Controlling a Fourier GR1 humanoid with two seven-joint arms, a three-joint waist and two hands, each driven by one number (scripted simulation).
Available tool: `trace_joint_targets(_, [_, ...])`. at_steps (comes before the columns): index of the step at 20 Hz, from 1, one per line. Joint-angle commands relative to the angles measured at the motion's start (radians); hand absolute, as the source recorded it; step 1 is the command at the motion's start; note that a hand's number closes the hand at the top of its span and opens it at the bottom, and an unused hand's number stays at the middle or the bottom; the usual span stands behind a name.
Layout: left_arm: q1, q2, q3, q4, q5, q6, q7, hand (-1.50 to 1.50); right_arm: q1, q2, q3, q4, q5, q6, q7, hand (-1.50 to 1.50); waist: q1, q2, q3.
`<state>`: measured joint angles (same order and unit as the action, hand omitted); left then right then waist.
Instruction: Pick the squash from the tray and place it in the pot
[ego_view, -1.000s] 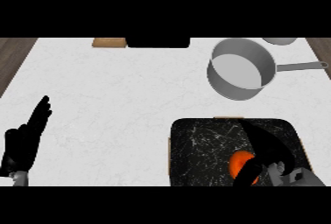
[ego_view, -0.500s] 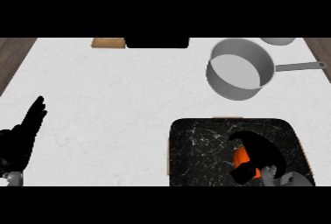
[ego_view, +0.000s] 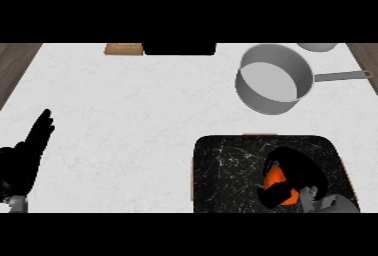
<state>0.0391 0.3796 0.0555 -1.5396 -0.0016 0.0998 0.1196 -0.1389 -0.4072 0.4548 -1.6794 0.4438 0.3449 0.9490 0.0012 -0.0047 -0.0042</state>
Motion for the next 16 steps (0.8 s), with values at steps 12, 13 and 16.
trace_joint_targets(12, [0.016,-0.030,-0.029,-0.041,-0.046,0.015,0.031,0.00,-0.130,-0.190,0.216,-0.077,0.270,-0.039,-0.701,1.50,0.002,0.002,0.005])
trace_joint_targets(13, [-0.005,-0.036,-0.020,-0.002,-0.036,0.011,0.018,0.00,-0.140,-0.226,0.167,-0.146,0.243,-0.029,-0.709,1.50,-0.007,0.002,0.005])
trace_joint_targets(16, [-0.009,-0.015,0.006,-0.004,-0.020,-0.004,0.009,0.00,-0.171,-0.212,0.111,-0.204,0.305,-0.118,-0.677,1.50,-0.008,-0.001,0.005])
